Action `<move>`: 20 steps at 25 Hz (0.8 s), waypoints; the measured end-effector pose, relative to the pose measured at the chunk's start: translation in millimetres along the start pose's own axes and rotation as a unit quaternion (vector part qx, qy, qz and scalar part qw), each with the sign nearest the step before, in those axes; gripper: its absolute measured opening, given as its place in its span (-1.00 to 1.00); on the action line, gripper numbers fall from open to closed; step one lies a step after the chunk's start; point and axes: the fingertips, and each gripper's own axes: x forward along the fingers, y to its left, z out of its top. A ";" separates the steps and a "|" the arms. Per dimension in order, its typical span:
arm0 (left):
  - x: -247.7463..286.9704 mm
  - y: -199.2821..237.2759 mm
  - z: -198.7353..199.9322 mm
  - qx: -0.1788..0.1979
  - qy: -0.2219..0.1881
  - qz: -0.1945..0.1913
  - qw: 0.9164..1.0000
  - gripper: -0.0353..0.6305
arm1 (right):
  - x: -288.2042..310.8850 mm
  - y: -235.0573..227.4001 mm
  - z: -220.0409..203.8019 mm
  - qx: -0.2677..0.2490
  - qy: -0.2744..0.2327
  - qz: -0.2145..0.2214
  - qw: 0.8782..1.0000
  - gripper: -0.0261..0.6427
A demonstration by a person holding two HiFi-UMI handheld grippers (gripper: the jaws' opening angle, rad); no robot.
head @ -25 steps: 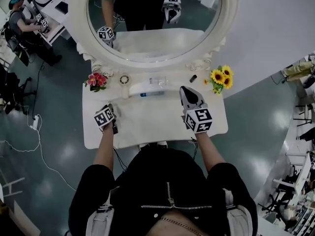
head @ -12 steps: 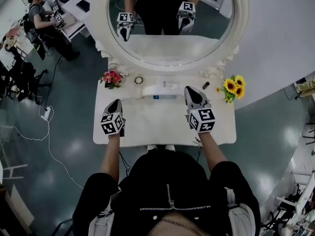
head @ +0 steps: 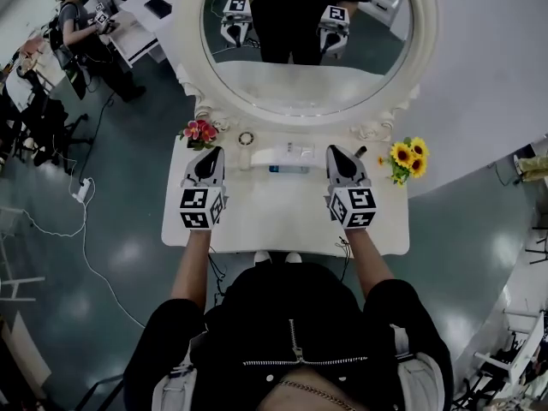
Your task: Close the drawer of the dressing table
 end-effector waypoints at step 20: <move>7.5 -31.5 7.3 0.007 -0.014 -0.036 0.999 -0.82 | -12.0 -3.9 -8.3 0.004 0.010 -0.004 1.000 -0.92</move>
